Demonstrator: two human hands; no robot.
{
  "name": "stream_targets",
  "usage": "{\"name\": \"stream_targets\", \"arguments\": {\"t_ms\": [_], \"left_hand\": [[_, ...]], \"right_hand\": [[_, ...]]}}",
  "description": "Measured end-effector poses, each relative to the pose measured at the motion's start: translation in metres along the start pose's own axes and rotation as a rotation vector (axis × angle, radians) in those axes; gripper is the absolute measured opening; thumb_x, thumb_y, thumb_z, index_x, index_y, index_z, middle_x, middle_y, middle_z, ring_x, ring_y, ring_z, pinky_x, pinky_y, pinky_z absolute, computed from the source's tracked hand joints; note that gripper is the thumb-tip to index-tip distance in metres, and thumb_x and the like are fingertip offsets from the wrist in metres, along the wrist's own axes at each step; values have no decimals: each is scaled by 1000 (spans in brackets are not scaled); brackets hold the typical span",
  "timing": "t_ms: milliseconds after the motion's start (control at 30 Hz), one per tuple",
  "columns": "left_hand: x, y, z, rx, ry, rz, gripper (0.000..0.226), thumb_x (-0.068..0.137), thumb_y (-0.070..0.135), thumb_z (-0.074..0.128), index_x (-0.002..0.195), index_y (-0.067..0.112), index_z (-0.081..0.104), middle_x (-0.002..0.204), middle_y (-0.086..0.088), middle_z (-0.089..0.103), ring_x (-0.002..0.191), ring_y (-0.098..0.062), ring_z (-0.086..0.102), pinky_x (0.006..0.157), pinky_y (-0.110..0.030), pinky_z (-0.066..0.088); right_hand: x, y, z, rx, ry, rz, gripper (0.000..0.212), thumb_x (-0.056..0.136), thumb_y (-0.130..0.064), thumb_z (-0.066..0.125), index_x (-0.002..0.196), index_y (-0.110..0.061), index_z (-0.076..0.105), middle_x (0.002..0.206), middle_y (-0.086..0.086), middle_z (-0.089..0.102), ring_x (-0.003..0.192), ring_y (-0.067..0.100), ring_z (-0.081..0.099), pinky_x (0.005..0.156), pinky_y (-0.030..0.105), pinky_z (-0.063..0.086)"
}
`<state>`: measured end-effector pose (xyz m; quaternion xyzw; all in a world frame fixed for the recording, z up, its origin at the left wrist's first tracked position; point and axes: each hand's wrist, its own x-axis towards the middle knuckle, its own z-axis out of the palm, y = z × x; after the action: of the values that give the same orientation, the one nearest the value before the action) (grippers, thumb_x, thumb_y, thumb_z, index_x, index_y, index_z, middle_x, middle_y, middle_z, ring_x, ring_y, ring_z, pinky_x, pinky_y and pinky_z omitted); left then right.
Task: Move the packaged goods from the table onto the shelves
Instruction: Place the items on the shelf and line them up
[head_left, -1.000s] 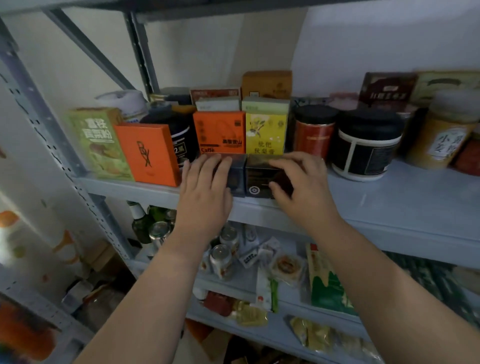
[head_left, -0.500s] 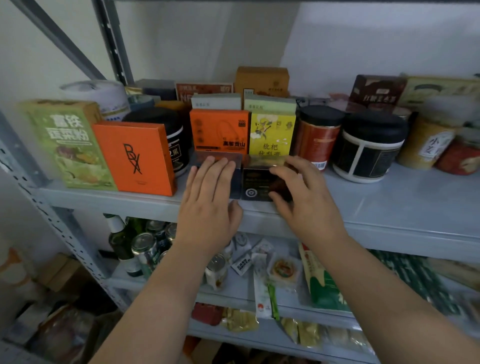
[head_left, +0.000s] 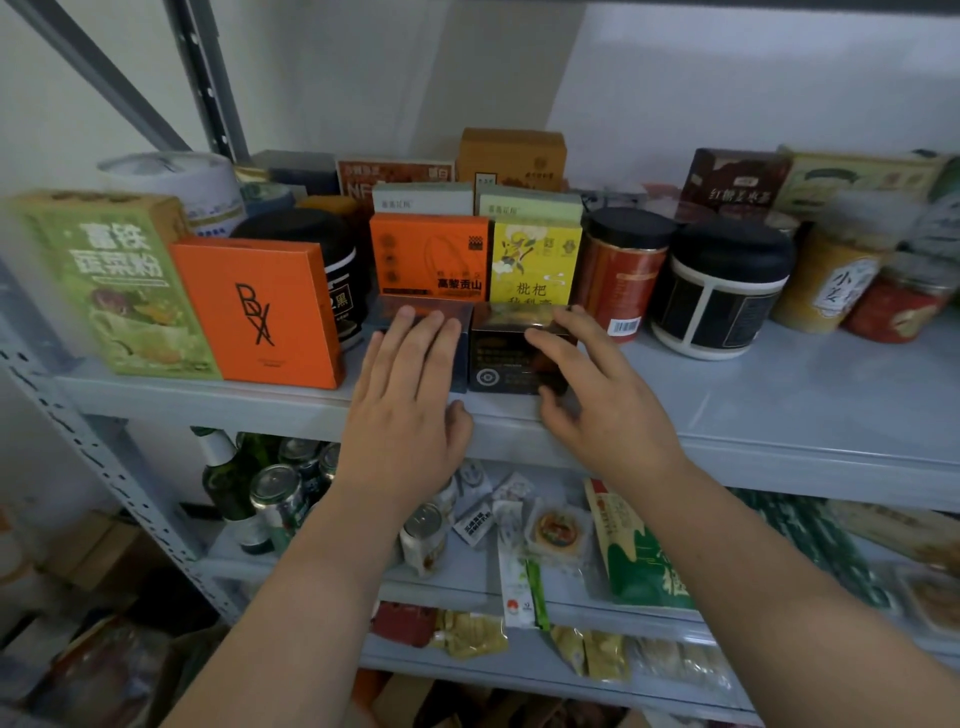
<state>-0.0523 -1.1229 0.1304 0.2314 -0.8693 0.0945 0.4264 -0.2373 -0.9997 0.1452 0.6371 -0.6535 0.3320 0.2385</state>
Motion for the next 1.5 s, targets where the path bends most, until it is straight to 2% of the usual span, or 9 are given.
{"name": "stream_targets", "arguments": {"t_ms": [233,300,400,600,667,867,1167,1333,1500], "left_hand": [[0,12,-7,57,-79,-16,72,89,21,53,154,0,32,159,-21,32,152,-40,19,117,-61,26],[-3,27,-10,45,-78,15,74,91,24,56,156,2,29,162,-21,25,153,-40,13,119,-61,22],[-6,76,-12,-56,-99,70,79,92,39,56,159,9,26,166,-18,16,155,-38,6,123,-58,15],[-30,218,18,-216,-311,284,82,92,52,47,160,16,22,167,-13,15,155,-38,3,123,-59,13],[-40,273,27,-295,-376,340,82,91,54,47,160,16,24,167,-12,17,155,-37,4,123,-58,13],[-86,455,27,-558,-493,682,79,91,52,46,159,17,28,164,-15,25,153,-40,15,121,-60,18],[-189,715,-36,-859,-637,1081,76,92,53,43,158,18,28,164,-14,27,154,-35,13,122,-58,19],[-245,811,-79,-936,-707,1310,77,94,56,36,160,19,22,165,-10,26,155,-31,9,123,-50,10],[-289,884,-103,-1011,-728,1491,77,93,55,35,159,17,25,161,-12,33,153,-36,17,122,-54,18]], "right_hand": [[-6,-7,-9,0,-61,37,64,89,-18,69,148,-15,47,160,15,32,151,28,28,100,39,53],[-21,-13,-21,-28,-64,56,69,91,-27,65,153,-14,39,163,16,26,153,29,22,108,43,48],[-62,-15,-51,-127,-25,81,70,91,-29,64,153,-7,39,161,20,30,152,35,22,115,51,38],[-196,21,-148,-357,-94,330,68,92,-29,56,152,-3,37,156,23,36,151,41,22,118,56,31],[-248,30,-187,-437,-112,435,71,90,-27,60,152,-3,37,156,22,37,150,41,25,116,58,32],[-409,26,-308,-652,-113,754,70,84,-22,67,147,-2,46,148,27,46,141,45,40,108,61,40],[-620,-55,-477,-913,-60,1248,67,83,-25,66,145,-4,50,144,23,50,139,42,43,107,58,42],[-696,-115,-525,-1028,-1,1495,71,79,-25,69,144,-7,48,143,21,51,138,41,44,109,52,40],[-745,-156,-553,-1060,37,1742,68,82,-27,68,145,-8,49,146,20,49,141,40,41,111,53,39]]}}
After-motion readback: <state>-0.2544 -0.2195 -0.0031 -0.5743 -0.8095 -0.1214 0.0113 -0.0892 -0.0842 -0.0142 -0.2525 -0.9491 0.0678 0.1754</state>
